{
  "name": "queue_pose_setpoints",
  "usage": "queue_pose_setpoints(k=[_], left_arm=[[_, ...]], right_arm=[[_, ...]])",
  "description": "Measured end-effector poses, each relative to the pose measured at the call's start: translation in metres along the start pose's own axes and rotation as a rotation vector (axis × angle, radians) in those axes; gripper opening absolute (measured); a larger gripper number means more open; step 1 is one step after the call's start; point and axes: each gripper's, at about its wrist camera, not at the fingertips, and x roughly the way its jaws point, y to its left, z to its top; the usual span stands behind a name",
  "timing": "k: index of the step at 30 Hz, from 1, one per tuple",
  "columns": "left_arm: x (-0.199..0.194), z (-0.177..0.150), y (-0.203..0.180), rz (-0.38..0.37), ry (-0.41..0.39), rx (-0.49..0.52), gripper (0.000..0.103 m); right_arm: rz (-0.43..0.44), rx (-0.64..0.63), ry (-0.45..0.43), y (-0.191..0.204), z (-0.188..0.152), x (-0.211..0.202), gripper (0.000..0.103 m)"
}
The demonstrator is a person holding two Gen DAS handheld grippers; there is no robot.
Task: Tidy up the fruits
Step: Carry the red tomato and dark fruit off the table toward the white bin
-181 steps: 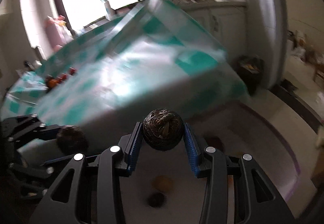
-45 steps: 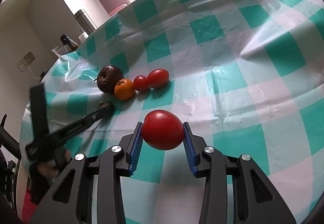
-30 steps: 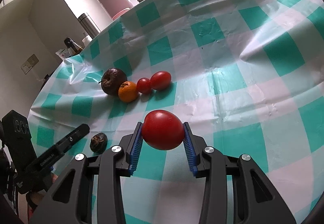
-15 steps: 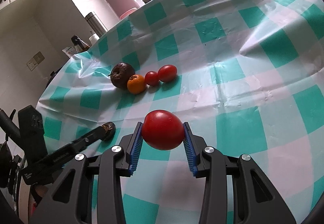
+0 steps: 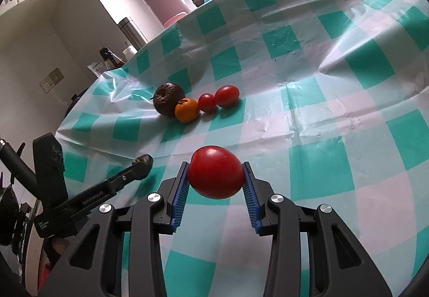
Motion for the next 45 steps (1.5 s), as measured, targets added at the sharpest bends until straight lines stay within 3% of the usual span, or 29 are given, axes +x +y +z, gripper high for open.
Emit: queue_pose_setpoints(k=[8, 14, 21, 28, 45], left_arm=[[-0.034, -0.027, -0.011, -0.063, -0.045, -0.03, 0.039], [-0.051, -0.048, -0.031, -0.094, -0.042, 0.007, 0.039], [-0.063, -0.069, -0.077, -0.132, -0.032, 0.117, 0.039], [-0.067, -0.09, -0.136, -0.178, 0.001, 0.259, 0.039], [-0.063, -0.146, -0.248, -0.25, 0.076, 0.561, 0.039]], right_arm=[[0.027, -0.023, 0.007, 0.01, -0.018, -0.017, 0.039], [0.038, -0.051, 0.01, 0.016, -0.038, -0.041, 0.039], [0.016, -0.066, -0.026, 0.002, -0.056, -0.083, 0.039], [-0.021, -0.016, -0.062, -0.039, -0.08, -0.132, 0.039], [-0.015, 0.084, -0.203, -0.114, -0.127, -0.219, 0.039]])
